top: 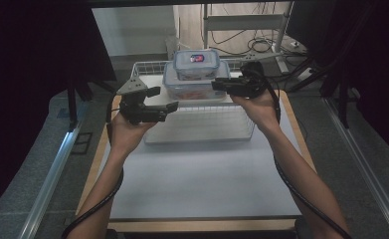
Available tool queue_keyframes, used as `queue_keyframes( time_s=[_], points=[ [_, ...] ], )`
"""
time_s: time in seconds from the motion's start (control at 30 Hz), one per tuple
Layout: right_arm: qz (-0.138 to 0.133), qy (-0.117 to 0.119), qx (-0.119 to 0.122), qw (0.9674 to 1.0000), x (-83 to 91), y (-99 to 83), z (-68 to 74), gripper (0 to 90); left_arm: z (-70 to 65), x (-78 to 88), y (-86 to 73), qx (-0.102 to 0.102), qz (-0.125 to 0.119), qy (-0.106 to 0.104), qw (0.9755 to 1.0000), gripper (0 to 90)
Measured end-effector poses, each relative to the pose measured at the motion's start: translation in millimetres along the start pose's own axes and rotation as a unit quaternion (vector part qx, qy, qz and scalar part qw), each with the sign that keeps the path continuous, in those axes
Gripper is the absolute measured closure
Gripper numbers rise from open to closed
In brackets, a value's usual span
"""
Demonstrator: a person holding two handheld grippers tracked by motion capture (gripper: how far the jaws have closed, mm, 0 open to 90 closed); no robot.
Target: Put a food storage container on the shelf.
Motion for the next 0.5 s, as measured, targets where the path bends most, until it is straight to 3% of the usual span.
queue_keyframes(
  time_s=[0.5],
  points=[
    [0.005,0.012,0.014,0.9998,0.9,-28.2,16.7,57.2,-13.1,-5.3,-26.7,0.001,0.014,-0.005,0.9999,14.6]
  ],
)
Point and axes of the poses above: each handheld gripper's, and its own axes: x roughly backward along the jaws, y roughly out of its top, z roughly to its left, the point moved 9 cm from there along -x, roughly forward along the jaws, and after that the axes turned 14 degrees about z, right-handed, at the moved point
